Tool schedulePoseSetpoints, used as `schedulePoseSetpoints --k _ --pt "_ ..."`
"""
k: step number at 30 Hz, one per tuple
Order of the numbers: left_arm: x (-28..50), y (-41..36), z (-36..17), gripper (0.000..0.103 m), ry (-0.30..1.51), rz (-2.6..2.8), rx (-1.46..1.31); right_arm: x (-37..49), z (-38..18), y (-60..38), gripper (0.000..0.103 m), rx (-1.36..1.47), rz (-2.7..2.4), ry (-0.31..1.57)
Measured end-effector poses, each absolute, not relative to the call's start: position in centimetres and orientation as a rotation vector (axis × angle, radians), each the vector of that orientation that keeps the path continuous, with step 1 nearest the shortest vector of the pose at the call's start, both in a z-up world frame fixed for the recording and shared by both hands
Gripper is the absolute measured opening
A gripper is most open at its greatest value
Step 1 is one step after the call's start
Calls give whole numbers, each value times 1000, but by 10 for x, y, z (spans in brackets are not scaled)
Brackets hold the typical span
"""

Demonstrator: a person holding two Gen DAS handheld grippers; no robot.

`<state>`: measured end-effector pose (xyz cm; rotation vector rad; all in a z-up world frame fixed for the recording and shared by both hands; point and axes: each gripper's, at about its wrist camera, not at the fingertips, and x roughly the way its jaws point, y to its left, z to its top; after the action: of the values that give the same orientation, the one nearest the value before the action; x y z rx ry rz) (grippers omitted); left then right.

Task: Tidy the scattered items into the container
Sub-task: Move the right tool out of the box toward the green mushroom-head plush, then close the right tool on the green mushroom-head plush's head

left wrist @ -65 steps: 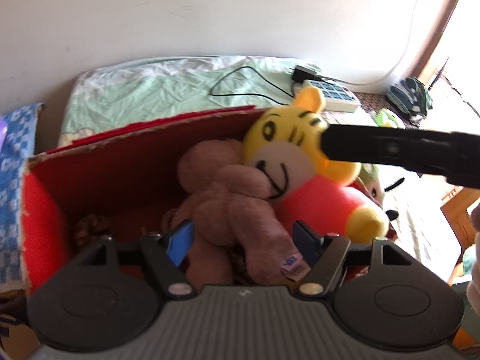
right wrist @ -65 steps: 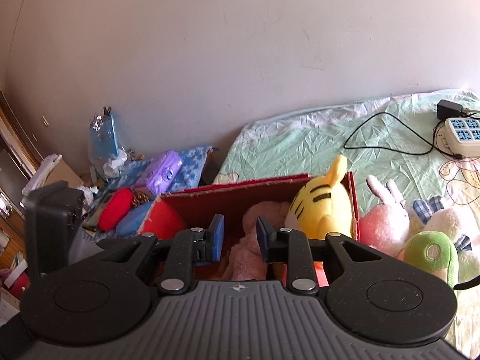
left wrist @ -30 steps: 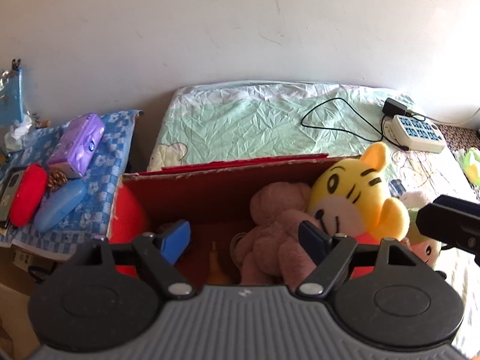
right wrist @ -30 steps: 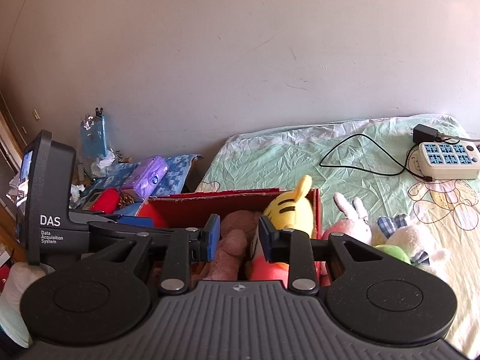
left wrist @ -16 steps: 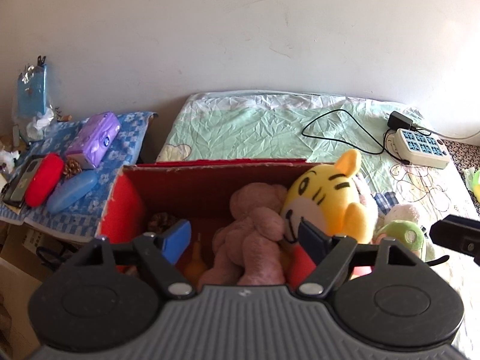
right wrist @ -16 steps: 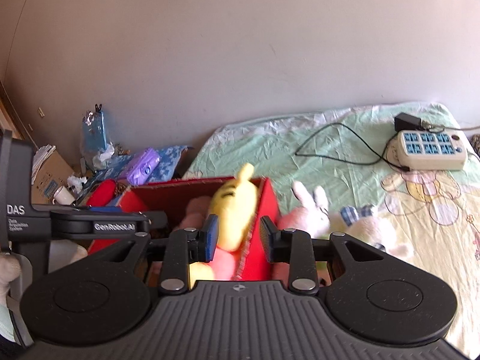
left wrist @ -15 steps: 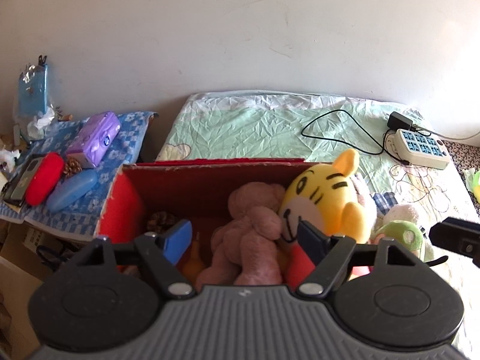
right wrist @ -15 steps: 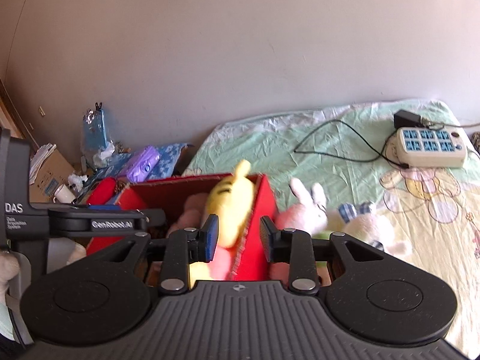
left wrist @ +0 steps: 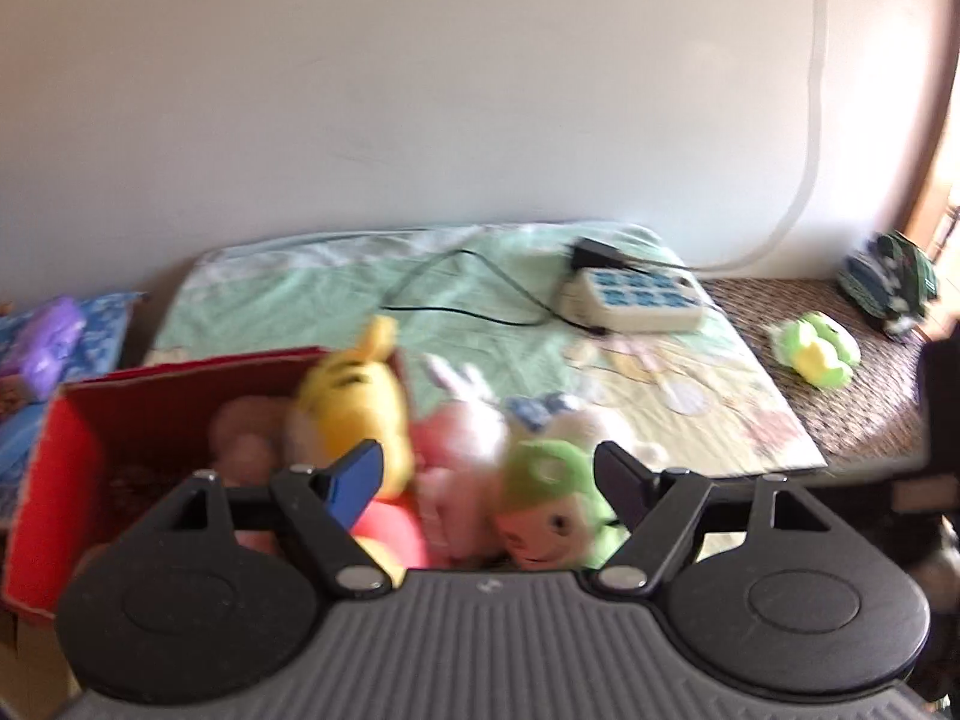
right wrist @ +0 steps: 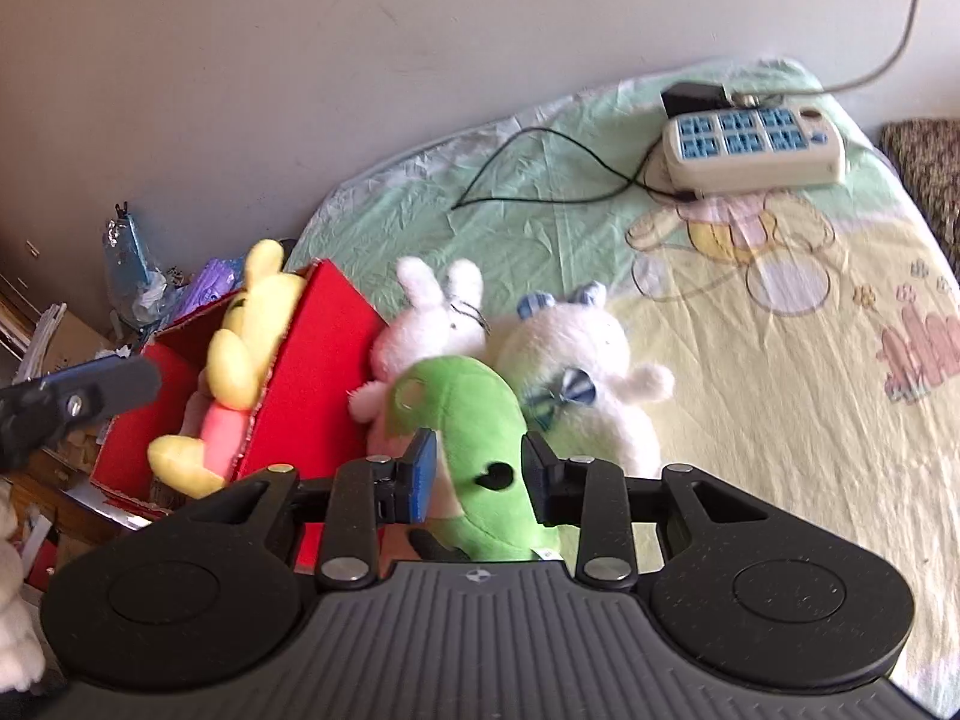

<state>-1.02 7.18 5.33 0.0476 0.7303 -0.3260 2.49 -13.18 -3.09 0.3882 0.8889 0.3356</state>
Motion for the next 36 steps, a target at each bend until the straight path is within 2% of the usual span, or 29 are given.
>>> schedulePoseSetpoints --k 5,8,11,15,22,24,29,36 --pt "-36 30 36 80 774 -440 114 29 -42 -152 38 437 359 912" --pt "-36 16 16 80 846 -456 120 36 -45 -164 44 458 373 924" --pt "-33 3 0 80 903 -483 112 42 -47 -174 55 463 366 930" --pt "-25 -4 -17 84 932 -448 122 55 -46 -180 55 465 431 954" --pt "-11 -4 -35 91 958 -373 157 69 -37 -146 62 262 600 992" --pt "-8 -4 -38 93 961 -360 165 71 -39 -137 67 237 634 1001" --pt "5 -1 -42 96 950 -332 174 81 -44 -116 68 200 678 1018" --pt "23 -4 -56 94 964 -297 182 97 -59 -102 68 160 662 1053"
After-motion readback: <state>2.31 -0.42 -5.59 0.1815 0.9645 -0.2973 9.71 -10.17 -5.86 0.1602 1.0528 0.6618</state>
